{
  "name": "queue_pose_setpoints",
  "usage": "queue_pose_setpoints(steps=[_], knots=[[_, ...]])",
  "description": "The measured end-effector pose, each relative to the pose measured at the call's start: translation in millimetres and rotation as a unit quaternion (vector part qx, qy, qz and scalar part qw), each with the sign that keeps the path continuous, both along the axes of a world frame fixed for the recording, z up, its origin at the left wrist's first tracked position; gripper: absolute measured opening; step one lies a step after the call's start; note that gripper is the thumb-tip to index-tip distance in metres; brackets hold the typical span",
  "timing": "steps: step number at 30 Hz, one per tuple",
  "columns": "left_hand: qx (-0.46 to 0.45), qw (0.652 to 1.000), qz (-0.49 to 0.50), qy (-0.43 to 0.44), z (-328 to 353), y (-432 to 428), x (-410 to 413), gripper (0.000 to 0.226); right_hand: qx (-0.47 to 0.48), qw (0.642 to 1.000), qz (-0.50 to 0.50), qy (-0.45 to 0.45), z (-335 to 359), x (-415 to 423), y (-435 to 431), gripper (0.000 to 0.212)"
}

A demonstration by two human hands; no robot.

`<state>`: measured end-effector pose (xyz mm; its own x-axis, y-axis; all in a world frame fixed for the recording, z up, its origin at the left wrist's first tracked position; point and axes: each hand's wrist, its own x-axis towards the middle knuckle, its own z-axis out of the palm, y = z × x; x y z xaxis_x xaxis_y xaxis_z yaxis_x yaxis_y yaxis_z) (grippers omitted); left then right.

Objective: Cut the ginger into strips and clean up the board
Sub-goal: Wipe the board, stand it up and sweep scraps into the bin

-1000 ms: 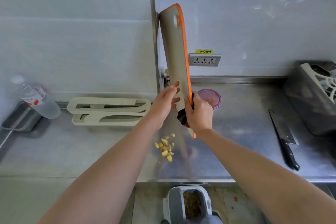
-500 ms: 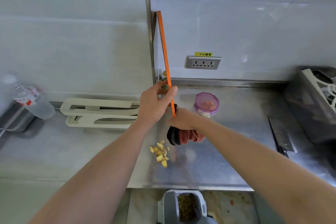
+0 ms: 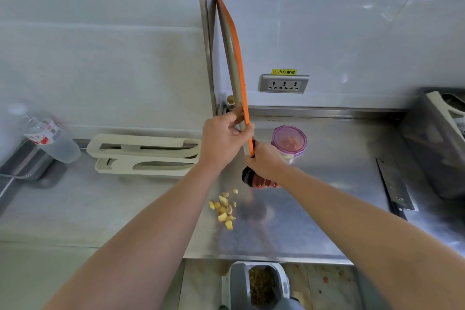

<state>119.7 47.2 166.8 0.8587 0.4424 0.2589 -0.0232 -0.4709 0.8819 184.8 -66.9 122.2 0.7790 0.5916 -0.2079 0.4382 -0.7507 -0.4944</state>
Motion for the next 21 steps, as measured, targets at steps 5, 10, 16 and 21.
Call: queue_pose_setpoints(steps=[5,10,16,21], knots=[[0.004,1.0,-0.008,0.017,-5,10,1,0.027,-0.022,0.999,0.031,0.028,-3,3,10,0.029],[-0.003,1.0,-0.014,0.024,-9,22,3,0.03,-0.057,0.994,0.082,0.043,0,13,14,0.044],[-0.028,0.998,-0.037,0.034,-9,31,9,0.048,-0.063,0.993,0.098,0.036,-1,20,15,0.049],[-0.051,0.998,-0.027,0.021,-12,38,3,0.042,-0.074,0.993,0.092,0.015,-11,16,29,0.072]])
